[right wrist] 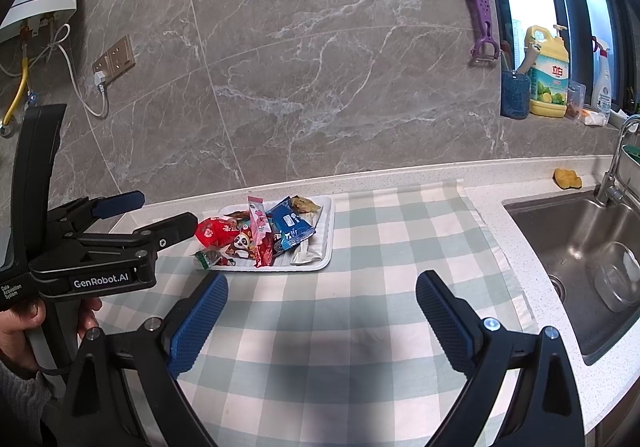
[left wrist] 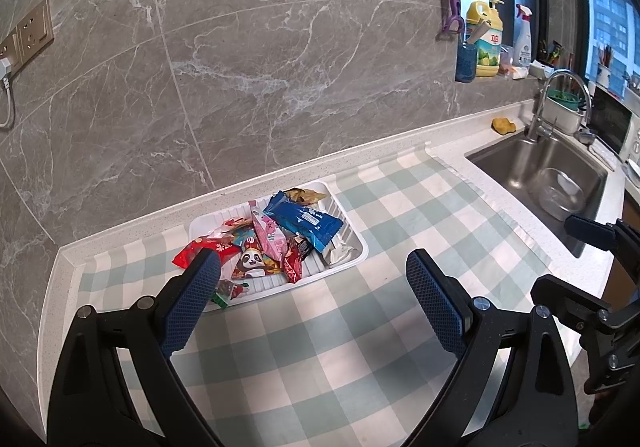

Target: Organize snacks

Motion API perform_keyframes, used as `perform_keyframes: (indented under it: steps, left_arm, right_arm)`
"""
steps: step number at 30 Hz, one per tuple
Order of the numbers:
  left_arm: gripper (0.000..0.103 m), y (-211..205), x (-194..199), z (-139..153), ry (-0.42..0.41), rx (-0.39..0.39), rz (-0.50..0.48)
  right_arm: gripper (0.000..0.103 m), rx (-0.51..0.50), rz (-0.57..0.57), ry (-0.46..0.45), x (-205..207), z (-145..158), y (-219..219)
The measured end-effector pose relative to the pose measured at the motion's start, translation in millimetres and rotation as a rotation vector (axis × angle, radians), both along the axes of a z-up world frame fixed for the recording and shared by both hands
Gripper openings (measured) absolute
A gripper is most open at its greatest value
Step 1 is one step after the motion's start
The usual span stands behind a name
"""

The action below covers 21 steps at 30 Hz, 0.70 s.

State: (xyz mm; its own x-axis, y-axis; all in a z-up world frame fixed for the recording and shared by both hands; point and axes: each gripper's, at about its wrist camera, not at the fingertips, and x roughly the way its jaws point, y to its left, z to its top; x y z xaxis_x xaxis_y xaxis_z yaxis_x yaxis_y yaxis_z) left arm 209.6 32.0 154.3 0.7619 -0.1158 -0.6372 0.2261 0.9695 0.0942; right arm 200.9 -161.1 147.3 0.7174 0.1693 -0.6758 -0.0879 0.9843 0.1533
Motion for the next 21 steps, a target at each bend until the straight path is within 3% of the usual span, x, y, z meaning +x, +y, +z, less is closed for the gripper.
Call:
perform_keyframes:
  steps: [5,14,21]
  left_arm:
    - [0.095,7.1,3.8,-3.2,0.005,-0.015,0.022]
    - [0.095,-6.6,-1.5,-8.4,-0.094,0.193,0.097]
    - [0.095,-14.6,-4.4,-12.2,-0.097,0.202,0.069]
  right_arm:
    - [0.097,0.001,0.002,0.001,0.7,-0.6,0.3]
    - [0.097,0.002,0.0,0.004,1.6,-2.1,1.8]
    - [0.097,0.006,0.003,0.004,2.5,-3.6,3.3]
